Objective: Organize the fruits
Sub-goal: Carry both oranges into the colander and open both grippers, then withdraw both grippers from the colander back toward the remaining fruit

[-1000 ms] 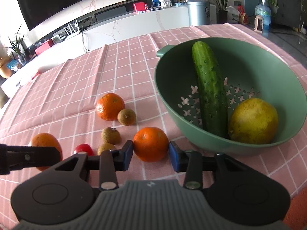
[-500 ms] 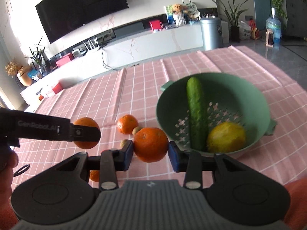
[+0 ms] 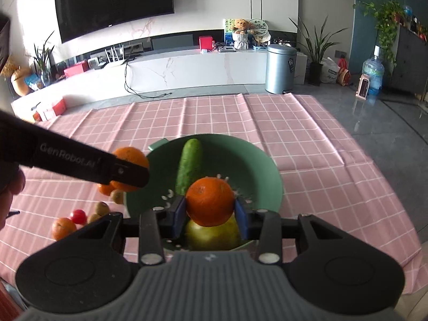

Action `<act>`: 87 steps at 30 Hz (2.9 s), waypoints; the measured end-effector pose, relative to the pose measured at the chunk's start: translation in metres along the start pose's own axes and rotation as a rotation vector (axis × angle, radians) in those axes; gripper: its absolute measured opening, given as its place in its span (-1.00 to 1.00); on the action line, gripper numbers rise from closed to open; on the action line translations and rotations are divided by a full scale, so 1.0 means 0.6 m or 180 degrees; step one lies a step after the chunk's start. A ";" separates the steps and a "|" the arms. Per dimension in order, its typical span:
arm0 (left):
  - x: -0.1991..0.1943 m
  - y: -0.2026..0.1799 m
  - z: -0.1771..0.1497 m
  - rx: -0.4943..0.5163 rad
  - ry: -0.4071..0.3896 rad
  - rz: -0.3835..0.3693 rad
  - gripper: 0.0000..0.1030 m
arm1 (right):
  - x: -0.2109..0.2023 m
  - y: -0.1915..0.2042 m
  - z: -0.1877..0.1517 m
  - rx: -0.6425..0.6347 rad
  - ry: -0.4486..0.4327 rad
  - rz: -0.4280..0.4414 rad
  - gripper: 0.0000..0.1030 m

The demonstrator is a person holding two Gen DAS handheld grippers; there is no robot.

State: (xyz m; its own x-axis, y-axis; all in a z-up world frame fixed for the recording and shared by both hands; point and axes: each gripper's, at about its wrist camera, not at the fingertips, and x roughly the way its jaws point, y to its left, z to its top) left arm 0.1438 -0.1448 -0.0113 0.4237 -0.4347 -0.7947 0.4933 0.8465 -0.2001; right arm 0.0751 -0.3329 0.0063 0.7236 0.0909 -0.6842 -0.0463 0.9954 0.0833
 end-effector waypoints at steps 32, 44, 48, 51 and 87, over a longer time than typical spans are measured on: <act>0.132 -0.028 0.039 0.0050 0.0393 -0.0093 0.20 | 0.114 -0.041 0.007 -0.0556 0.0377 -0.0015 -0.25; 0.046 -0.027 0.023 0.0138 0.0077 0.0008 0.26 | 0.059 -0.024 0.012 -0.0434 0.0162 -0.0078 -0.03; -0.007 -0.020 0.005 0.0247 -0.0087 0.0241 0.26 | 0.030 -0.012 0.013 -0.0203 0.0043 -0.0065 0.05; -0.045 -0.006 -0.008 0.0250 -0.0217 0.0368 0.27 | 0.014 0.002 0.012 -0.0019 -0.0024 0.0020 0.14; -0.107 0.216 -0.169 -0.0475 0.0048 0.0229 0.20 | 0.027 0.226 -0.079 -0.0173 0.0211 0.0490 0.04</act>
State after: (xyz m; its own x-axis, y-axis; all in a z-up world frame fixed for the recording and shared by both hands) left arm 0.1034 0.0240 -0.0441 0.4419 -0.3675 -0.8183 0.3432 0.9121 -0.2244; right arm 0.0478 -0.1953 -0.0279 0.6581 0.2424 -0.7129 -0.1917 0.9695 0.1528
